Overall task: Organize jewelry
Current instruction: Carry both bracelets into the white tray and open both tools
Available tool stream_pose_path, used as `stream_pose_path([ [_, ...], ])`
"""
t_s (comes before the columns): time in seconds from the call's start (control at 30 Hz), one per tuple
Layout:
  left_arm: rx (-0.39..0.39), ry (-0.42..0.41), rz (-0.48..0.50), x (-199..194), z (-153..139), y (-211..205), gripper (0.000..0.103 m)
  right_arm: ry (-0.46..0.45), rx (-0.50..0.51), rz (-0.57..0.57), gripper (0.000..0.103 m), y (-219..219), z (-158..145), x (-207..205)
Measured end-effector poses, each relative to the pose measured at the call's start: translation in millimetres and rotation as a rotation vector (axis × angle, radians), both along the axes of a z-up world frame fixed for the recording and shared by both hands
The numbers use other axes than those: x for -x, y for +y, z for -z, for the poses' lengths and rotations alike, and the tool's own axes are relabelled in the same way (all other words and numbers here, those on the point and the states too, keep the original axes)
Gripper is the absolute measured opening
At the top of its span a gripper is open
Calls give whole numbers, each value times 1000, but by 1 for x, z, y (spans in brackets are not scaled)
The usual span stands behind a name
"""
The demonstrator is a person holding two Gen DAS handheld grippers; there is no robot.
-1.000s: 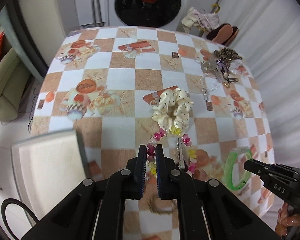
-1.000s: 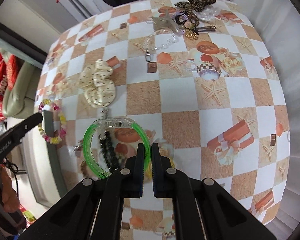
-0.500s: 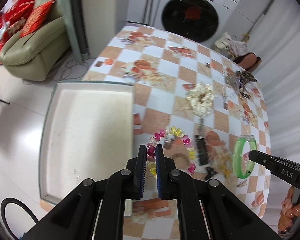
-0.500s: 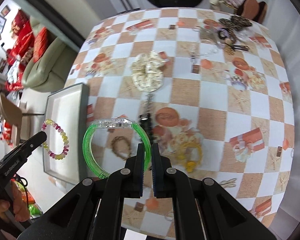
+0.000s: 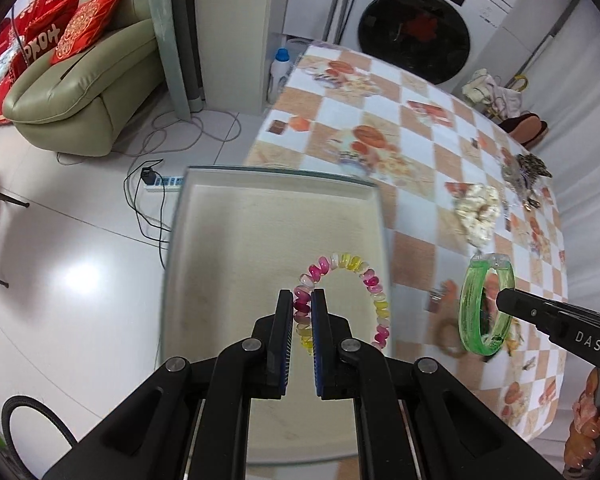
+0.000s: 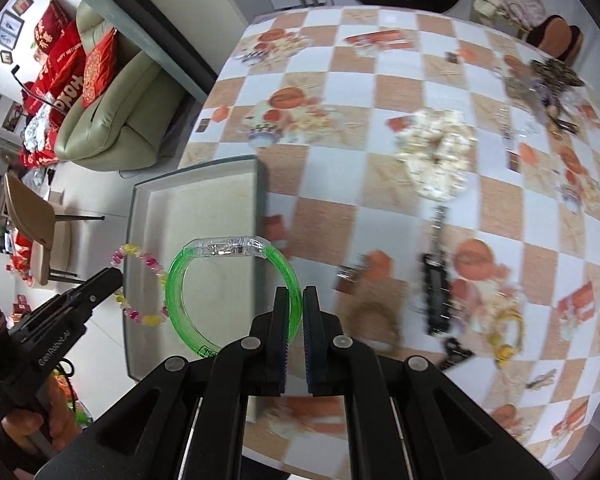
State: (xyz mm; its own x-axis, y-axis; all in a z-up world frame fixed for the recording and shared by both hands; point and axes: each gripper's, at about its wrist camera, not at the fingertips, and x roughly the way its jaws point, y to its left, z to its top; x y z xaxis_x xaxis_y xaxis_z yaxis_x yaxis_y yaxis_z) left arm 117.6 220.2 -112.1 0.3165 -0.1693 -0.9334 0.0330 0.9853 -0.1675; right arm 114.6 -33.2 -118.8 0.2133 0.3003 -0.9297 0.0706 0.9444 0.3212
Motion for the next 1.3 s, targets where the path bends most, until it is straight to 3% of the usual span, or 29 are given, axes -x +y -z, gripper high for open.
stream_pose_path([
  [0.23, -22, 37, -7, -33, 32, 33, 13, 28, 28, -24, 7, 50, 18, -46],
  [0.57, -69, 60, 34, -65, 71, 38, 13, 97, 88, -53, 7, 99, 63, -94],
  [0.97, -113, 97, 56, -77, 99, 32, 13, 168, 134, -38, 7, 104, 105, -113],
  [1.3, -187, 119, 76, -75, 106, 20, 13, 185, 129, -45, 9, 102, 115, -114],
])
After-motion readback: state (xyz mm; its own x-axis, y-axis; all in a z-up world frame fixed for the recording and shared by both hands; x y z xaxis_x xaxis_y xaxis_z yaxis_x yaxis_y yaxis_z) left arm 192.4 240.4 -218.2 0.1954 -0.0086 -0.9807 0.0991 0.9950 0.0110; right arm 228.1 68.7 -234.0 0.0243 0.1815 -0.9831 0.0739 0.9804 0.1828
